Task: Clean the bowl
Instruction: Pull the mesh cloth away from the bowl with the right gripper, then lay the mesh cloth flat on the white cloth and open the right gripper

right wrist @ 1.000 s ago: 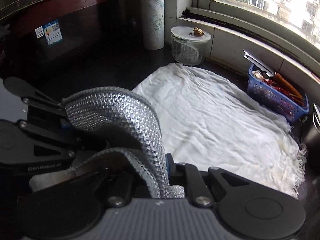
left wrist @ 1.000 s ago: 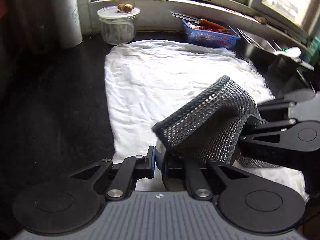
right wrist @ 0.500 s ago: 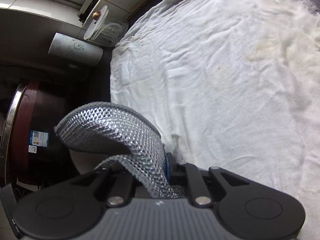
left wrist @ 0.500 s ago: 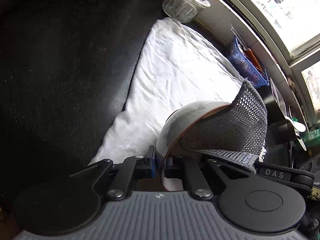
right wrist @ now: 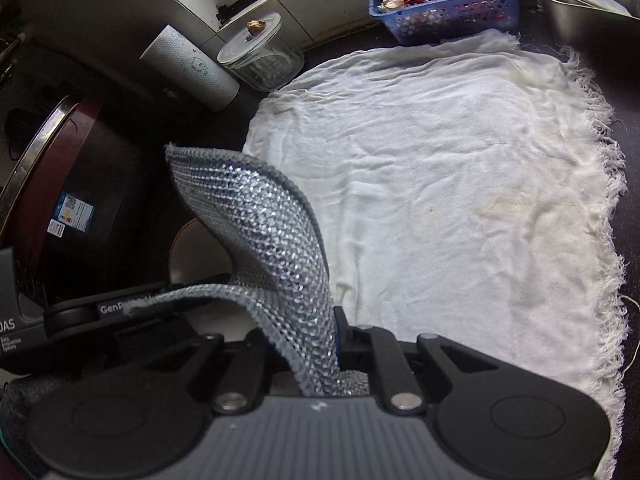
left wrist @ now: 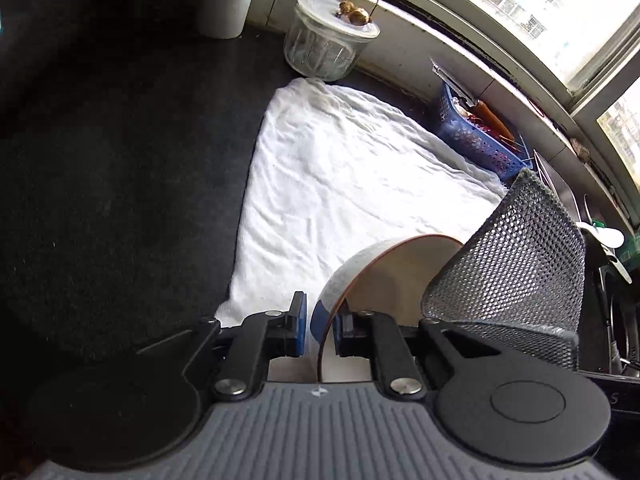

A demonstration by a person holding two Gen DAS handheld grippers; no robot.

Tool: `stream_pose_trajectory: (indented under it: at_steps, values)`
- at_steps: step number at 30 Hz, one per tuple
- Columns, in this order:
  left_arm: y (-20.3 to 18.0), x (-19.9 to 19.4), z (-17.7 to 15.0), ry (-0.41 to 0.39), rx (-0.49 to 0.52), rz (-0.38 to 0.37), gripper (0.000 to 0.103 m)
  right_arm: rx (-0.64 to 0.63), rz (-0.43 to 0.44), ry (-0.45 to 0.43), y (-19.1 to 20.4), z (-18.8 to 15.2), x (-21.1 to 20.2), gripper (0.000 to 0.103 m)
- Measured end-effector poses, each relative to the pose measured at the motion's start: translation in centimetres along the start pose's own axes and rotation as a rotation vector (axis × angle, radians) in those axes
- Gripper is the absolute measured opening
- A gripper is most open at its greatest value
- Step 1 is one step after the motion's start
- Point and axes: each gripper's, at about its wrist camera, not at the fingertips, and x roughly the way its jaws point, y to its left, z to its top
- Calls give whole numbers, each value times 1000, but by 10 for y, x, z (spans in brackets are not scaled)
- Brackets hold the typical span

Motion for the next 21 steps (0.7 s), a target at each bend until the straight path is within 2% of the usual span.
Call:
stream_pose_trajectory:
  at_steps: [5,12,19,21]
  values:
    - [5,7,13,4,10,41,13,-11,-34,-32,-4,7,-9,11]
    - [6,5,9,15,12,36,13,-80,-117,-40,-11,10,-12,11]
    - [2,-3,4,-2,59,49,13,-150,-187,-46,-14,20,-22,12]
    - [1,-4,3,-4,63,51,13,-185,-238,-57,-13,23,-23,13]
